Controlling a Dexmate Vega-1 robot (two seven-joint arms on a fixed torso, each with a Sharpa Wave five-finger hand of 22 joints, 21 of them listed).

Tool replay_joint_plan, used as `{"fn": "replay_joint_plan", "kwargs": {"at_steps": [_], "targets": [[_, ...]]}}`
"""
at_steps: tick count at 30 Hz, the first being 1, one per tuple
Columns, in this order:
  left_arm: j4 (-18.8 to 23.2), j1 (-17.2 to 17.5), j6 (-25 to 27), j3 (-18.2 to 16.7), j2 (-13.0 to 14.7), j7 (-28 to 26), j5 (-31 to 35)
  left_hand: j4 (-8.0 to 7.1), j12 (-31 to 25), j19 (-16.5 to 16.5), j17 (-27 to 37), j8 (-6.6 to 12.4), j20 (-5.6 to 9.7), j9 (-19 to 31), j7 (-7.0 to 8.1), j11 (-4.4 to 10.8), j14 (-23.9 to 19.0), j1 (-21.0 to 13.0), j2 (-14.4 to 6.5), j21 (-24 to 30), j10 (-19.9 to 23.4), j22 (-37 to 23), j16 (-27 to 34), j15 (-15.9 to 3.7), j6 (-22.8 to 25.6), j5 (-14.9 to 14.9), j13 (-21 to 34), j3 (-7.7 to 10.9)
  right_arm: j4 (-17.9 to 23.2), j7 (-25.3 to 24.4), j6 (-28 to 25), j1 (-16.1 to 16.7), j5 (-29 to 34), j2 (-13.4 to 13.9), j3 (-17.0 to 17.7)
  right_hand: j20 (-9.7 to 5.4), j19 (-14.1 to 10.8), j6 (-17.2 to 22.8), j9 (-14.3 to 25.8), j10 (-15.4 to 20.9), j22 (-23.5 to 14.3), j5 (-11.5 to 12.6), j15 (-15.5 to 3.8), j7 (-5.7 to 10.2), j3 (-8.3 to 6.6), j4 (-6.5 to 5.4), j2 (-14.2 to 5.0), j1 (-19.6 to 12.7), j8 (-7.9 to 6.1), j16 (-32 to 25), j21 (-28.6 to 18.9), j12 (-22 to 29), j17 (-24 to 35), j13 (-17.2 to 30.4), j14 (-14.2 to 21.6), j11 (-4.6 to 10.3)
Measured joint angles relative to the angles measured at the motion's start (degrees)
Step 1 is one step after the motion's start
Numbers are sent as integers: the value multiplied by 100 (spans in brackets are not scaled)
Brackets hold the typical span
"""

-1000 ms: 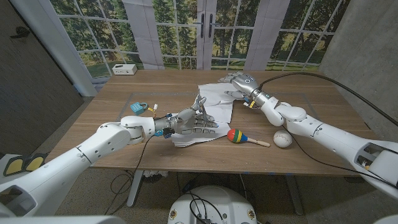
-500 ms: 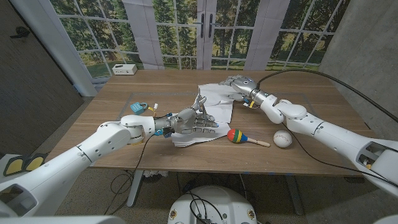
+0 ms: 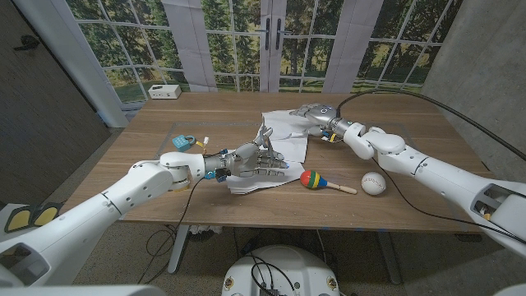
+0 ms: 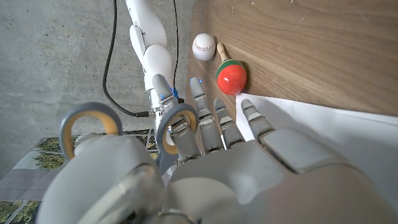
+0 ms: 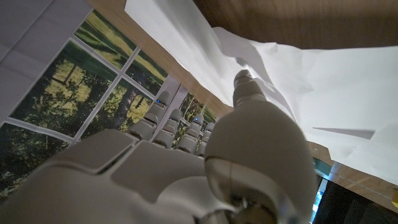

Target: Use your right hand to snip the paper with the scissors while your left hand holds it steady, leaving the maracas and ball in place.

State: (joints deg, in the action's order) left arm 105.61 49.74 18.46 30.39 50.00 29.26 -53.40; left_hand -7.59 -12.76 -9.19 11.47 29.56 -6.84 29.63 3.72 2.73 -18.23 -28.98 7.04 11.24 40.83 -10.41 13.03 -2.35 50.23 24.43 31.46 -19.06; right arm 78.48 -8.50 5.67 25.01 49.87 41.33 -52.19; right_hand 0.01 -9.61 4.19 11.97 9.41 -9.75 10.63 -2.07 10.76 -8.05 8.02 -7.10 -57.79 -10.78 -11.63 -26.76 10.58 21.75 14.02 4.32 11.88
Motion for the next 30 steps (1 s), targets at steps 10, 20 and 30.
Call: {"fn": "replay_joint_plan", "kwargs": {"at_steps": [10, 20, 30], "targets": [[33, 36, 0, -10, 20, -23, -9, 0, 0, 0, 0, 0, 0, 0, -3, -7, 0, 0, 0, 0, 7, 0, 0, 0, -3, 0, 0, 0, 44, 619, -60, -76, -68, 0, -26, 63, 126, -272, 0, -346, 0, 177, 26, -89, -190, 85, -149, -267, 0, 0, 221, 0, -128, -46, -216, -27], [62, 87, -13, -38, 38, -41, -24, 0, 0, 0, 0, -6, 0, -1, -4, -7, 0, 0, 0, 0, 7, 0, 0, 0, -4, 0, 0, 0, 58, 1046, -83, -120, -176, -2, -38, 145, 205, -398, 1, -524, 0, 452, 2, -168, -367, 60, -181, -376, 0, 0, 344, 0, -173, -72, -323, -144], [84, 132, -67, -54, 52, -52, -36, 0, 0, 0, 0, -16, 0, -1, -5, -8, 0, 0, 0, 0, 8, 0, 0, 0, -4, 0, 3, 0, 98, 1501, -145, -190, -253, 5, -30, 247, 390, -856, -27, -1041, 1, 936, 3, -369, -594, 38, -166, -343, 0, 46, 642, -22, -209, -99, -694, -355]]}}
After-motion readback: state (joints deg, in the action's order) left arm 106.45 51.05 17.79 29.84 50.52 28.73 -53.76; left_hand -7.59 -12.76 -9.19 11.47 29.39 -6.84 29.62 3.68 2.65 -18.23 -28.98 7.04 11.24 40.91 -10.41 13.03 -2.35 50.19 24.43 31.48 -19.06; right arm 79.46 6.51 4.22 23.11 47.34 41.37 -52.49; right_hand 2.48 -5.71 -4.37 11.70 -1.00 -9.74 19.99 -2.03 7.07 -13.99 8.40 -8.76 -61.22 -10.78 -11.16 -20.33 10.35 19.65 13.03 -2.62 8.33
